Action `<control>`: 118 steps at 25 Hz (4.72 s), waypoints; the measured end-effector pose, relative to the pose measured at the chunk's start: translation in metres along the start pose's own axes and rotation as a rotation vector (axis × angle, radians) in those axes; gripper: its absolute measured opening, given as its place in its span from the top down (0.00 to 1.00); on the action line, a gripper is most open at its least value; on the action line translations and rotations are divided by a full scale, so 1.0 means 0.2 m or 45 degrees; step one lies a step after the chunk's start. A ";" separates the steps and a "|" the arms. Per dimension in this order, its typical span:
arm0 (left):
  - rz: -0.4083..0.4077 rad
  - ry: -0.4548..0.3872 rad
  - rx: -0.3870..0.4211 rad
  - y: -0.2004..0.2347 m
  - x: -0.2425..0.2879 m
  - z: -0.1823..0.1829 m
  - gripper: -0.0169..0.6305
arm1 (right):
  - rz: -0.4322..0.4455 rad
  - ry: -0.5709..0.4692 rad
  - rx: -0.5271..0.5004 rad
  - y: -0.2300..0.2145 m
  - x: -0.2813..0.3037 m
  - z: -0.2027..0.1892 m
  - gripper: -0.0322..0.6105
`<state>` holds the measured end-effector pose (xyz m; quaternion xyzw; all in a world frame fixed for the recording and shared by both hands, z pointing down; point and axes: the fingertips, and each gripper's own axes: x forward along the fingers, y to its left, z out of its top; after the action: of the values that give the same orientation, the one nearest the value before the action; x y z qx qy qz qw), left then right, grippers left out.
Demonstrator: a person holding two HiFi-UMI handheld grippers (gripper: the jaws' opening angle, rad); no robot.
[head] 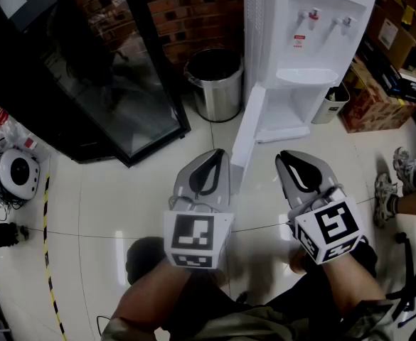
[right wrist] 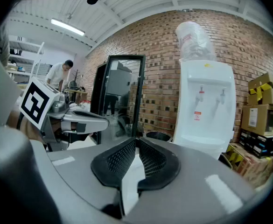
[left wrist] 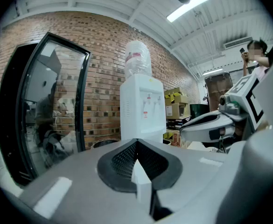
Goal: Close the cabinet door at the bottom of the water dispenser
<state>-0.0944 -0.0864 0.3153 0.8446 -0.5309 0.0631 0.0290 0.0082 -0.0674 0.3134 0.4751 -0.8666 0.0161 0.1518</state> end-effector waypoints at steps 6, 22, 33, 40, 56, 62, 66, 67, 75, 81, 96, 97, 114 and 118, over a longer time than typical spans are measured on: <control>0.055 0.045 0.003 0.10 0.14 -0.05 0.97 | 0.105 0.091 -0.053 0.05 0.26 -0.10 0.84; 0.141 0.109 0.008 0.15 0.36 -0.09 0.97 | 0.407 0.311 -0.179 0.19 0.66 -0.40 0.82; 0.153 0.113 0.013 0.07 0.45 -0.07 0.97 | 0.524 0.397 -0.127 0.12 0.55 -0.50 0.85; 0.079 0.126 0.041 -0.09 0.60 -0.08 0.97 | 0.511 0.560 -0.037 -0.12 0.36 -0.60 0.86; 0.021 0.162 0.057 -0.28 0.93 -0.14 0.97 | 0.244 0.739 0.090 -0.81 0.17 -0.76 0.95; 0.005 0.159 0.047 -0.30 1.01 -0.15 0.97 | 0.004 0.726 0.168 -1.21 0.20 -0.80 0.95; 0.005 0.153 0.043 -0.30 1.05 -0.14 0.97 | -0.219 0.658 0.141 -1.45 0.27 -0.81 0.95; 0.010 0.149 0.039 -0.30 1.05 -0.14 0.97 | -0.278 0.641 0.114 -1.49 0.29 -0.80 0.95; 0.063 0.130 0.017 -0.21 1.10 -0.11 0.97 | -0.396 0.534 0.013 -1.61 0.45 -0.75 0.95; 0.076 0.125 -0.002 -0.18 1.14 -0.11 0.97 | -0.147 0.499 0.057 -1.44 0.48 -0.70 0.95; 0.054 0.165 0.017 -0.22 1.19 -0.16 0.97 | -0.194 0.592 -0.015 -1.54 0.61 -0.80 0.95; 0.055 0.166 0.020 -0.22 1.19 -0.16 0.97 | -0.215 0.582 -0.010 -1.57 0.64 -0.81 0.95; 0.036 0.163 0.026 -0.24 1.13 -0.15 0.97 | -0.240 0.394 0.201 -1.61 0.63 -0.63 0.95; 0.023 0.140 0.011 -0.23 1.04 -0.12 0.97 | -0.204 0.263 0.173 -1.44 0.55 -0.44 0.95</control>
<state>0.0347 -0.2488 0.3687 0.8352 -0.5358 0.1120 0.0537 0.2136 -0.3003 0.3948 0.5477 -0.8025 0.1115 0.2085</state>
